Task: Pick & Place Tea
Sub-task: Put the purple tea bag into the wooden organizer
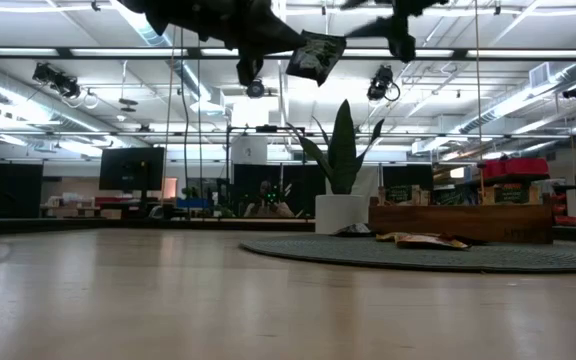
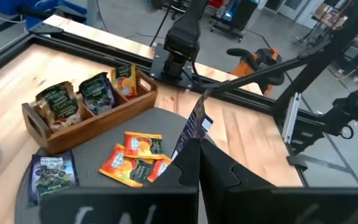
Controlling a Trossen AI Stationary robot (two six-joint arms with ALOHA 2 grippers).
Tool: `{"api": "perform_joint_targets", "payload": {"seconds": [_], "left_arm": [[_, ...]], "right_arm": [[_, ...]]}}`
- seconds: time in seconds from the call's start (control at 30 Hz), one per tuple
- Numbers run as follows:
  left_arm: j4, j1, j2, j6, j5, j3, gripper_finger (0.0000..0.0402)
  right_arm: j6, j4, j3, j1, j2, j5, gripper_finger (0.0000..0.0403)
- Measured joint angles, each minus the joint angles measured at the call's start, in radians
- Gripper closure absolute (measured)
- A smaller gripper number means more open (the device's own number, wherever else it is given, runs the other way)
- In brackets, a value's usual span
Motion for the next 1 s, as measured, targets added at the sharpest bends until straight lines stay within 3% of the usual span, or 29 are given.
{"api": "perform_joint_targets", "payload": {"seconds": [0.13, 0.27, 0.4, 0.53, 0.73, 1.0], "left_arm": [[0.000, -0.004, 0.000, -0.002, 0.000, 0.000, 0.0399], [0.033, -0.003, 0.000, -0.037, -0.004, 0.000, 0.0399], [0.068, -0.009, 0.000, -0.041, -0.005, 0.000, 0.0399], [0.075, -0.010, 0.000, -0.046, -0.001, 0.000, 0.0399], [0.095, -0.010, 0.000, -0.046, 0.025, -0.001, 0.0399], [0.091, -0.010, 0.000, -0.046, 0.060, -0.001, 0.0400]], "right_arm": [[0.127, -0.107, 0.000, -0.014, 0.000, 0.031, 0.0228], [0.262, -0.113, 0.000, -0.019, 0.008, -0.054, 0.0229], [0.150, 0.004, 0.000, 0.005, 0.013, -0.167, 0.0230], [0.034, 0.047, 0.001, 0.048, 0.016, -0.106, 0.0230], [-0.001, 0.021, 0.000, 0.083, 0.075, -0.070, 0.0230], [-0.087, 0.001, 0.000, 0.164, 0.092, 0.118, 0.0230]]}}
